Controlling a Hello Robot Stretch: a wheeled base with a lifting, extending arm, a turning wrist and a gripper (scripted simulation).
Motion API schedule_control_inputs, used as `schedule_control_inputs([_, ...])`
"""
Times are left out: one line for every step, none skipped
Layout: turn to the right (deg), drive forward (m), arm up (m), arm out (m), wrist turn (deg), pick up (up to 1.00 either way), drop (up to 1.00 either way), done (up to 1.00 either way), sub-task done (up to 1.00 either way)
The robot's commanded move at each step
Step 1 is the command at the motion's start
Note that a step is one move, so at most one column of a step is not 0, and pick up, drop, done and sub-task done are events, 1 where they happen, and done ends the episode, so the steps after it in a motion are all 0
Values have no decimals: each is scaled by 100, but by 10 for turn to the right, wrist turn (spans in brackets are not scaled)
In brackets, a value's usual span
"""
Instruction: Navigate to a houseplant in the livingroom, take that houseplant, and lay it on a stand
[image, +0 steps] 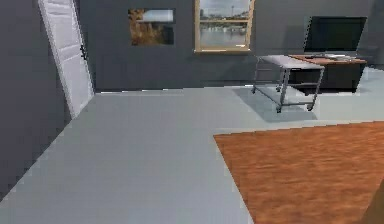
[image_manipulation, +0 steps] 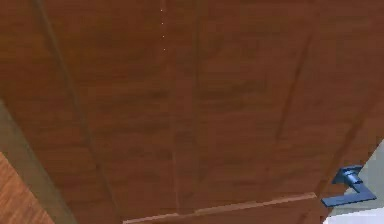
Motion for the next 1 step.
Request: schedule_control_inputs([0, 40, 0, 0, 0, 0, 0, 0, 0])
